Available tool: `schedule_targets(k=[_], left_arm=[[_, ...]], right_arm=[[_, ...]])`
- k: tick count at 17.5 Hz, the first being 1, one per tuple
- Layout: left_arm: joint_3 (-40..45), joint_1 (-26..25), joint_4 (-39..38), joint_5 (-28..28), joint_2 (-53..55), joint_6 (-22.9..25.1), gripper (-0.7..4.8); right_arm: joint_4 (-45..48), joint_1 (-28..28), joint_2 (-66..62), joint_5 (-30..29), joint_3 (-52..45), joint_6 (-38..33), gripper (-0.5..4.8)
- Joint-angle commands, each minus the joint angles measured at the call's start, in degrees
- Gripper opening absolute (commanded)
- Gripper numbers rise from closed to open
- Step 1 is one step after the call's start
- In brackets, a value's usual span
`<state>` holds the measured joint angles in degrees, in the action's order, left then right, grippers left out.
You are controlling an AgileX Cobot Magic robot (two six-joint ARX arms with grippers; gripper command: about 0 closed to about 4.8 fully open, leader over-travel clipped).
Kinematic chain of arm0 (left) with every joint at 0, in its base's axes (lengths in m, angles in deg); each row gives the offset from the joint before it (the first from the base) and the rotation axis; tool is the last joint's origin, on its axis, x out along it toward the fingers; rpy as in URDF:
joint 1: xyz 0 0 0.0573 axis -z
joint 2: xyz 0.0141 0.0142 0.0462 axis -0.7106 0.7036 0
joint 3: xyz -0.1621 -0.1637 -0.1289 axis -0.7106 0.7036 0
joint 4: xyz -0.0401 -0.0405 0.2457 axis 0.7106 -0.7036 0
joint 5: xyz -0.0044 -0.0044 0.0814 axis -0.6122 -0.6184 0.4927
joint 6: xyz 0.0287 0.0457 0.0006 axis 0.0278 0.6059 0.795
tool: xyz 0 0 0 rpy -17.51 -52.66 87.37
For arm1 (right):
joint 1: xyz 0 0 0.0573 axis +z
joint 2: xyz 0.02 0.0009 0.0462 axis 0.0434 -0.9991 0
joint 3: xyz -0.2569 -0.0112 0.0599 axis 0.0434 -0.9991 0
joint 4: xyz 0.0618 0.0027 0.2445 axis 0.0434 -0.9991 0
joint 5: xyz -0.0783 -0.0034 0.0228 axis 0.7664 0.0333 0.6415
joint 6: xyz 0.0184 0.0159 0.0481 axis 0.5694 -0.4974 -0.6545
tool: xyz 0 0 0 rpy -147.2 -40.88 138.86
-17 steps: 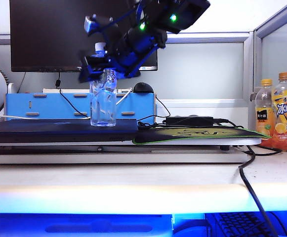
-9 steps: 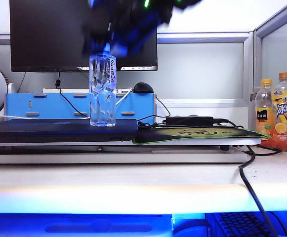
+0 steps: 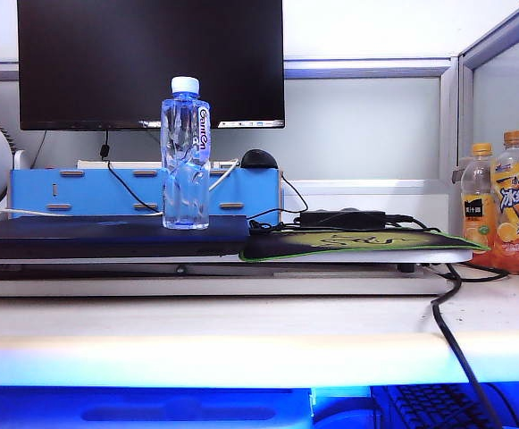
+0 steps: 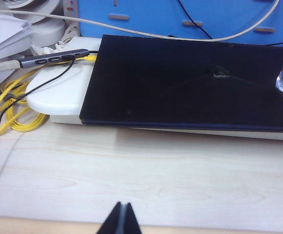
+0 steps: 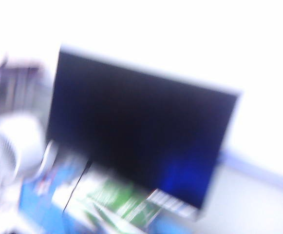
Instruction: Pick up the mineral water bottle and place it on the laptop.
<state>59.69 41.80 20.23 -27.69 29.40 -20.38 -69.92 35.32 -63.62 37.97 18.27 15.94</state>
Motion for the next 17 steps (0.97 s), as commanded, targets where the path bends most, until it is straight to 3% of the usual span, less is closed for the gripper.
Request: schedule_targets(k=[1, 6, 10, 12, 14, 15, 16, 17], left_arm=[[0.00, 0.00, 0.04, -0.17, -0.11, 0.09, -0.02], [0.00, 0.00, 0.07, -0.17, -0.11, 0.09, -0.02], [0.00, 0.00, 0.07, -0.17, -0.11, 0.09, -0.02], [0.00, 0.00, 0.04, -0.17, -0.11, 0.07, -0.02], [0.00, 0.00, 0.04, -0.20, -0.11, 0.07, -0.02], [0.00, 0.00, 0.04, -0.15, -0.11, 0.09, -0.02], [0.00, 0.00, 0.07, -0.20, -0.11, 0.07, -0.02], [0.00, 0.00, 0.04, -0.17, -0.11, 0.07, -0.02]], right_arm=[[-9.60, 0.00, 10.23, 2.80, 0.33, 2.47, -0.01], [-30.97, 0.02, 27.04, 10.14, 0.33, 4.70, -0.01], [-48.35, 0.02, 38.84, 20.13, -0.07, 4.37, -0.01], [-52.59, 0.09, 42.82, 23.08, -4.72, 2.10, -0.01], [-46.38, 0.70, 47.82, 23.06, -15.89, 1.44, -0.01], [-34.71, 1.40, 51.95, 22.99, -26.67, 2.05, 0.00], [-20.70, 1.33, 55.89, 22.88, -38.51, 4.83, 0.29], [-13.70, 1.09, 57.86, 22.86, -45.16, 5.40, 0.69]])
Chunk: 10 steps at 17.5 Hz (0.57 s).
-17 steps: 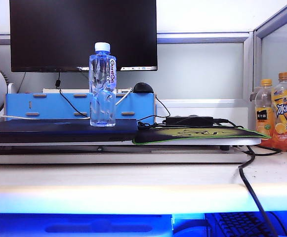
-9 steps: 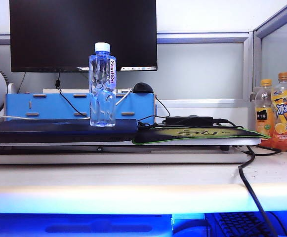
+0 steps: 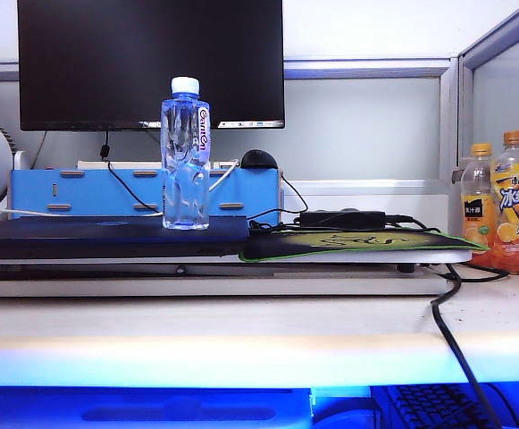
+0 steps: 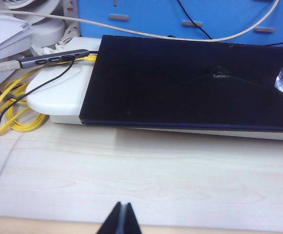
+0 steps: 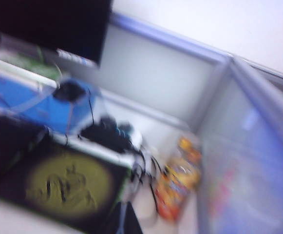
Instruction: Pick up the mineral water bottle and place it on the laptop.
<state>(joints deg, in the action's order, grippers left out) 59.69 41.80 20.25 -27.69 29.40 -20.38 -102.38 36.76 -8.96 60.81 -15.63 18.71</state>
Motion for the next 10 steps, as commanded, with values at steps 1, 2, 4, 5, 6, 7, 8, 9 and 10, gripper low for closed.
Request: schedule_targets(k=[1, 2, 4, 5, 6, 7, 8, 9, 10], left_arm=[[0.00, 0.00, 0.04, -0.17, -0.11, 0.07, -0.02], [0.00, 0.00, 0.02, -0.17, -0.11, 0.09, -0.02], [0.00, 0.00, 0.04, -0.17, -0.11, 0.07, -0.02], [0.00, 0.00, 0.02, -0.17, -0.11, 0.09, -0.02], [0.00, 0.02, 0.02, -0.17, -0.11, 0.09, -0.02], [0.00, 0.00, 0.02, -0.17, -0.11, 0.07, -0.02], [0.00, 0.00, 0.04, -0.17, -0.11, 0.09, -0.02], [0.00, 0.00, 0.02, -0.17, -0.11, 0.09, -0.02], [0.00, 0.00, 0.02, -0.17, -0.11, 0.07, -0.02]], right_arm=[[24.46, -1.05, 4.98, -0.63, -17.92, 2.56, 0.69], [26.99, -2.21, 6.38, -2.43, -22.71, 2.43, 0.68], [29.11, -6.03, 8.66, -8.39, -30.84, -0.13, 0.67], [29.22, -8.68, 9.84, -12.46, -34.25, -1.86, 0.65], [29.16, -11.10, 10.80, -16.09, -36.85, -3.69, 0.61], [29.18, -15.28, 12.52, -22.51, -40.68, -7.34, 0.61], [29.09, -19.45, 13.99, -26.47, -43.60, -10.88, 0.61], [29.03, -22.36, 14.95, -28.55, -45.35, -12.92, 0.61], [28.79, -25.16, 15.67, -30.03, -46.75, -13.86, 0.62]])
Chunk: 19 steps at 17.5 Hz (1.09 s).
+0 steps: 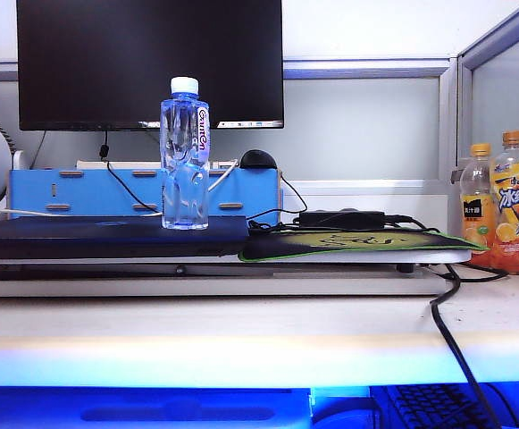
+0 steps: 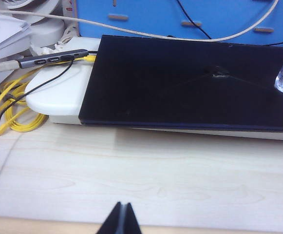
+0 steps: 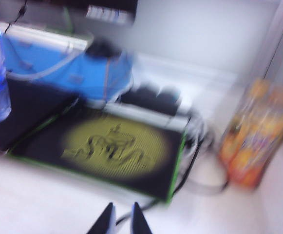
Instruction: Pick up the mineral water bottle and place it on the laptop.
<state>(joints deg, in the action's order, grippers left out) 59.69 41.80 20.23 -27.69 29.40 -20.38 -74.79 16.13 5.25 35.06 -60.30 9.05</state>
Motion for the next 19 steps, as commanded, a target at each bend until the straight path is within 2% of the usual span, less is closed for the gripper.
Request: schedule_targets(k=[1, 3, 6, 11, 19], left_arm=[[0.00, 0.00, 0.04, -0.17, -0.11, 0.09, -0.02], [0.00, 0.00, 0.04, -0.17, -0.11, 0.09, -0.02], [0.00, 0.00, 0.04, -0.17, -0.11, 0.07, -0.02], [0.00, 0.00, 0.07, -0.17, -0.11, 0.09, -0.02], [0.00, 0.00, 0.07, -0.17, -0.11, 0.07, -0.02]], right_arm=[[1.20, -6.99, 1.60, -5.18, -3.10, -4.22, 0.62], [0.28, -11.82, 1.49, -5.27, -4.28, -4.35, 0.62], [-1.09, -14.12, 1.49, -5.05, -6.47, -4.74, 0.61], [-4.70, -14.08, 2.43, -5.09, -13.38, -5.31, 0.52], [-5.44, -13.90, 3.43, -3.45, -13.66, -7.26, 0.52]])
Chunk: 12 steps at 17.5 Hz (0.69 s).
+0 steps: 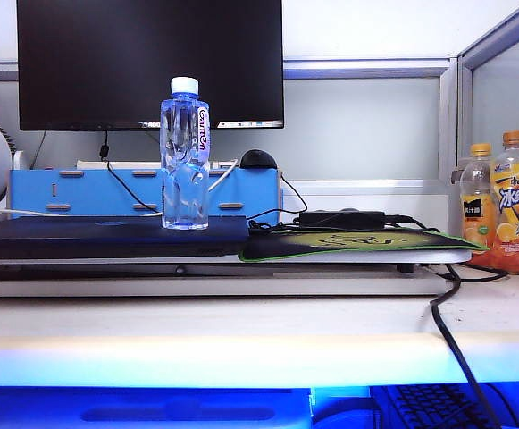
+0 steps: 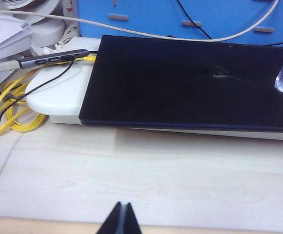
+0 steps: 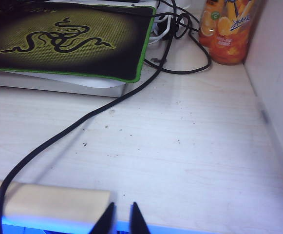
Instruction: Pick up the mineral water bottle and place it on the laptop.
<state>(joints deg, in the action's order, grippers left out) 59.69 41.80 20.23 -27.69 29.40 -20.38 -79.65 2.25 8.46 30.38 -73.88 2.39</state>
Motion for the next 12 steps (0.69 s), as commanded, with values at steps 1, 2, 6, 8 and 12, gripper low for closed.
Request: schedule_targets(k=[1, 2, 6, 8, 12], left_arm=[[0.00, 0.00, 0.04, -0.17, -0.11, 0.07, -0.02], [0.00, 0.00, 0.04, -0.17, -0.11, 0.09, -0.02], [0.00, 0.00, 0.04, -0.17, -0.11, 0.09, -0.02], [0.00, 0.00, 0.04, -0.17, -0.11, 0.09, -0.02], [0.00, 0.00, 0.07, -0.17, -0.11, 0.09, -0.02]], right_arm=[[-0.57, -0.04, 0.31, 2.43, -0.09, -3.65, 0.49], [-0.57, -0.04, 0.39, 3.06, -0.09, -6.16, 0.49], [-0.52, -0.07, 0.90, 2.84, -0.09, -6.03, 0.50], [-0.39, -0.07, 0.87, 2.40, -0.09, -6.05, 0.50], [-0.37, -0.07, 0.92, 2.43, -0.09, -6.05, 0.50]])
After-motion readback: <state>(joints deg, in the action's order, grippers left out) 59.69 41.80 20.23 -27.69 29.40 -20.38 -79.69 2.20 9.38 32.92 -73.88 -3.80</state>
